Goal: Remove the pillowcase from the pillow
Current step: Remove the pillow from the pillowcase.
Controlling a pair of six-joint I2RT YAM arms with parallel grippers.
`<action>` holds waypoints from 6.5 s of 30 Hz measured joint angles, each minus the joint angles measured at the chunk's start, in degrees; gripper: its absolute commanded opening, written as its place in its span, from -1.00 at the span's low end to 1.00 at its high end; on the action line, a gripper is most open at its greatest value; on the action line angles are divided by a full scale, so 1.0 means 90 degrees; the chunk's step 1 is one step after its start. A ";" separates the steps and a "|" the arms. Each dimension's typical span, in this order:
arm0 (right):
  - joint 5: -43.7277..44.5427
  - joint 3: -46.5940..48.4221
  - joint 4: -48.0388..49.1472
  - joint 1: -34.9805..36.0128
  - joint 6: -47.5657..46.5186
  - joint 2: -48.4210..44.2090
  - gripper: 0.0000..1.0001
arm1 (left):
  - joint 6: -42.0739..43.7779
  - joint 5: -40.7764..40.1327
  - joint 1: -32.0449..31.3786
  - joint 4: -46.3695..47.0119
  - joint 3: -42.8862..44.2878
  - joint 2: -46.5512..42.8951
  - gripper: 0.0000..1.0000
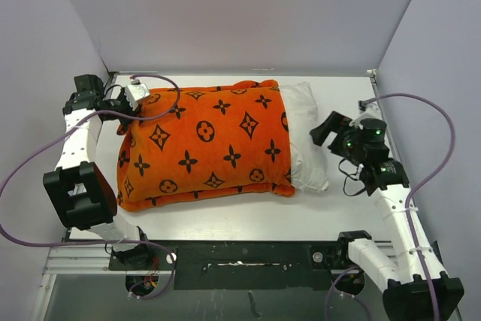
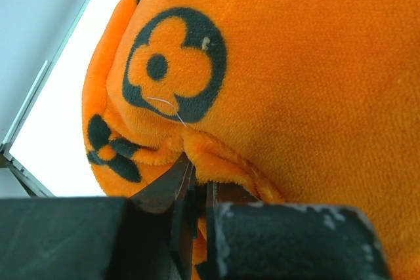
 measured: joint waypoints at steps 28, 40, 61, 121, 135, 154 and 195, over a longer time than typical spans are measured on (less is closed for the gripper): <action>-0.0595 0.2317 0.0129 0.1802 -0.0440 0.4048 -1.00 | 0.0622 0.0323 0.0126 -0.1180 -0.0199 -0.0117 -1.00; 0.0391 1.0457 -0.1319 0.3509 -0.2868 0.7176 -1.00 | 0.0670 0.0243 -0.0930 -0.2331 -0.1246 -0.0852 0.61; -0.1685 0.8949 -0.0410 0.5999 -0.4690 0.5093 -1.00 | -0.8995 0.4410 0.0699 0.6319 0.2227 -0.1940 0.95; 0.1596 0.5112 0.1064 0.7174 -0.3776 0.2557 0.72 | -0.3604 -0.0024 -0.4386 -0.2331 0.6018 -0.0974 -1.00; 0.4444 0.2939 0.1171 0.7009 -0.2205 0.0294 0.77 | -0.3665 0.0024 -0.4469 -0.2276 0.5401 -0.1336 -1.00; 0.1171 0.3451 0.0238 0.0726 0.0134 0.3594 0.96 | -0.3504 -0.1909 -0.4371 -0.0959 0.2312 -0.0083 0.96; -0.1843 0.6331 0.9262 0.1025 0.4748 1.0100 0.96 | -0.0440 -0.1481 -0.2608 -0.1231 -0.0559 -0.0080 -0.99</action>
